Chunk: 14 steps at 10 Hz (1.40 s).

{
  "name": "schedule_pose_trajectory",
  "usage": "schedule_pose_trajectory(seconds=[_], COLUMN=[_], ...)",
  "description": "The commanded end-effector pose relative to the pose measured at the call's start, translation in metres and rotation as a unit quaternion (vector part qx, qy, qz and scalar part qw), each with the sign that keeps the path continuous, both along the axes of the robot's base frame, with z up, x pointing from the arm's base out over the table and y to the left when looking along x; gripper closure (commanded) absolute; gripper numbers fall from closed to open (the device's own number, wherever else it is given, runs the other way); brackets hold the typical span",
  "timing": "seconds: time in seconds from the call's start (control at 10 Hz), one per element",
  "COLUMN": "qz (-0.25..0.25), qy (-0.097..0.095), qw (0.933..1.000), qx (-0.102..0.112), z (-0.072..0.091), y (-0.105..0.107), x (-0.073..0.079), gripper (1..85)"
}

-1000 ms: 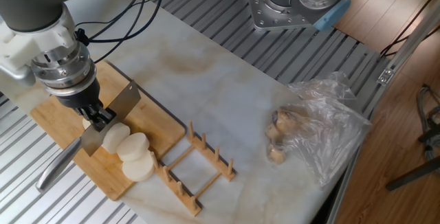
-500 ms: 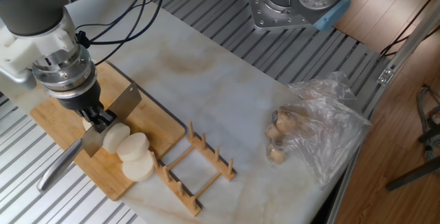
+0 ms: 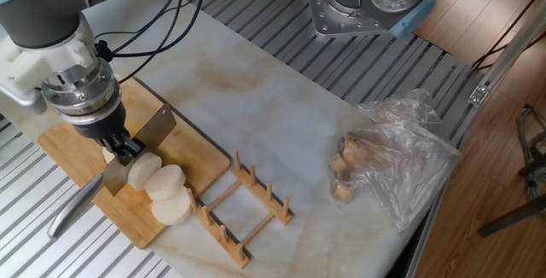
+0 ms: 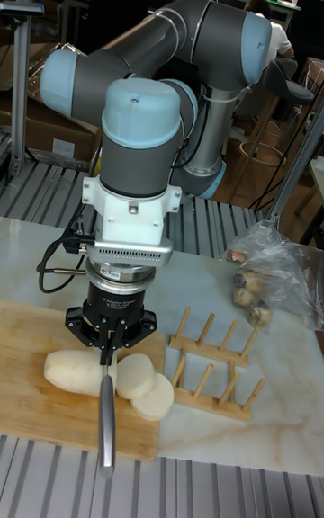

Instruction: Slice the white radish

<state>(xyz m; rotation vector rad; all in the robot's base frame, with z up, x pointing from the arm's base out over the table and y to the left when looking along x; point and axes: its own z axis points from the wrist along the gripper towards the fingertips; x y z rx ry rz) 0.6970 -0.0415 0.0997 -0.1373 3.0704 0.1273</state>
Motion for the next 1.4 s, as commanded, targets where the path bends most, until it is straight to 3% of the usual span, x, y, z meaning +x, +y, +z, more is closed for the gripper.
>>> schedule_pose_trajectory(seconds=[0.0,1.3], qz=[-0.004,-0.012], qy=[-0.001,-0.001], qw=[1.0000,0.9999], qx=[0.005,0.007], z=[-0.0019,-0.0115], y=[0.0020,0.0092], x=[0.0017,-0.0017], gripper=[84.3,84.3])
